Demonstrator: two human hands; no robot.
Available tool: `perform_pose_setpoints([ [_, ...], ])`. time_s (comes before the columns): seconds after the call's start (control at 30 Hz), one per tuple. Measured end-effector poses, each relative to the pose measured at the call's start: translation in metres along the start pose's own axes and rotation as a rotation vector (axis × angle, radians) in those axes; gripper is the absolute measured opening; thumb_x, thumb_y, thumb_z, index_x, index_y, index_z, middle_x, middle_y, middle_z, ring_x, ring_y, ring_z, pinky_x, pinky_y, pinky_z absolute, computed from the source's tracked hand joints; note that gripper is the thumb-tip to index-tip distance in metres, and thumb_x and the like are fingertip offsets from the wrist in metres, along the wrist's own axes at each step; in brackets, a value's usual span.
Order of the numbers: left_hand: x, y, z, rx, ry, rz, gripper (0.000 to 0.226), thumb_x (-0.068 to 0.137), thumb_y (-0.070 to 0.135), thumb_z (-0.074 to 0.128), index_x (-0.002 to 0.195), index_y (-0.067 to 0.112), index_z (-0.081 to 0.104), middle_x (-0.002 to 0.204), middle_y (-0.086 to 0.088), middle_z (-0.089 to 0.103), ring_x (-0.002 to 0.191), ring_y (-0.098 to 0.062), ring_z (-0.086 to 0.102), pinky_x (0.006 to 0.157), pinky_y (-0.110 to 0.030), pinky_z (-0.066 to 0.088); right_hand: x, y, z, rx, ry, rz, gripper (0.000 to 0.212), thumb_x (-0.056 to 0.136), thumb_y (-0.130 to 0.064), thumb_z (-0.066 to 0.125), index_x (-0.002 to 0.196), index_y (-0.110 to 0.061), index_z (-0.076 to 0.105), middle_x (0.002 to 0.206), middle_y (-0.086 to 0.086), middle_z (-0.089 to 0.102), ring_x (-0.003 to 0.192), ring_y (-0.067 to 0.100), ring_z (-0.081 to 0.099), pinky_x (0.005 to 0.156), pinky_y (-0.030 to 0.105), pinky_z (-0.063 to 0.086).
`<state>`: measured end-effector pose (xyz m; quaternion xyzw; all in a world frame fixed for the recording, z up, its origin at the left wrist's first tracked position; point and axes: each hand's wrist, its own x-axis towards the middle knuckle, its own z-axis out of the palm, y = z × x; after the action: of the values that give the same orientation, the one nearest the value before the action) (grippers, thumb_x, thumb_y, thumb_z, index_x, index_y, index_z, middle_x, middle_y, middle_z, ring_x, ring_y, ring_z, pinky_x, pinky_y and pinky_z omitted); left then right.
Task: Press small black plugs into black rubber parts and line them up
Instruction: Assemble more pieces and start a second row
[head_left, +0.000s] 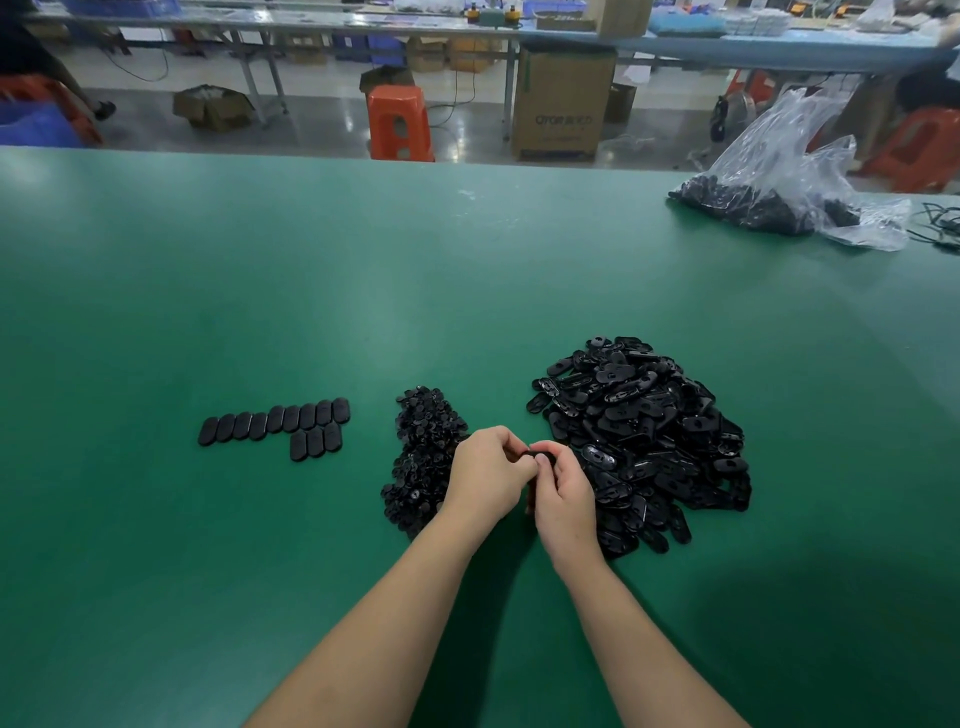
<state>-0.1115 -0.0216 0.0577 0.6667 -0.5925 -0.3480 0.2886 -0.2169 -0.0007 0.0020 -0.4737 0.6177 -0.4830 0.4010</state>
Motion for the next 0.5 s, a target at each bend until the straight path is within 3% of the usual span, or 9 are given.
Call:
perform_pose_setpoints([
  [0.2,0.0,-0.002,-0.002,0.058,-0.026,0.093,0.008,0.091,0.019,0.065,0.091,0.02,0.074,0.077,0.011,0.067,0.066,0.001,0.056,0.055,-0.007,0.037,-0.001,-0.001,-0.001,0.043,0.037,-0.04,0.015,0.104,-0.013,0.051,0.1,-0.024,0.059,0.093,0.001,0.07,0.083,0.016,0.064,0.079,0.045,0.053],
  [0.3,-0.001,-0.002,-0.001,0.098,-0.043,0.156,0.018,0.092,0.011,0.06,0.101,0.019,0.074,0.085,0.01,0.069,0.068,0.004,0.055,0.061,-0.003,0.04,-0.001,-0.001,-0.002,0.055,0.075,-0.043,0.017,0.104,-0.011,0.051,0.098,-0.026,0.058,0.095,-0.001,0.069,0.087,0.015,0.065,0.083,0.04,0.052],
  [0.43,-0.005,-0.005,0.001,0.208,-0.003,0.276,0.03,0.093,0.011,0.058,0.122,0.017,0.066,0.105,0.001,0.071,0.094,-0.015,0.063,0.089,-0.031,0.051,0.001,0.0,0.0,0.044,0.061,-0.023,0.019,0.104,-0.014,0.052,0.097,-0.03,0.058,0.094,-0.006,0.069,0.087,0.007,0.065,0.084,0.035,0.053],
  [0.5,-0.005,-0.011,0.001,0.301,0.007,0.355,0.032,0.097,0.016,0.056,0.128,0.02,0.062,0.111,0.0,0.069,0.102,-0.021,0.063,0.092,-0.037,0.05,0.001,0.0,0.0,0.059,0.041,-0.002,0.019,0.105,-0.015,0.05,0.097,-0.03,0.059,0.092,-0.005,0.069,0.084,0.009,0.064,0.082,0.039,0.052],
])
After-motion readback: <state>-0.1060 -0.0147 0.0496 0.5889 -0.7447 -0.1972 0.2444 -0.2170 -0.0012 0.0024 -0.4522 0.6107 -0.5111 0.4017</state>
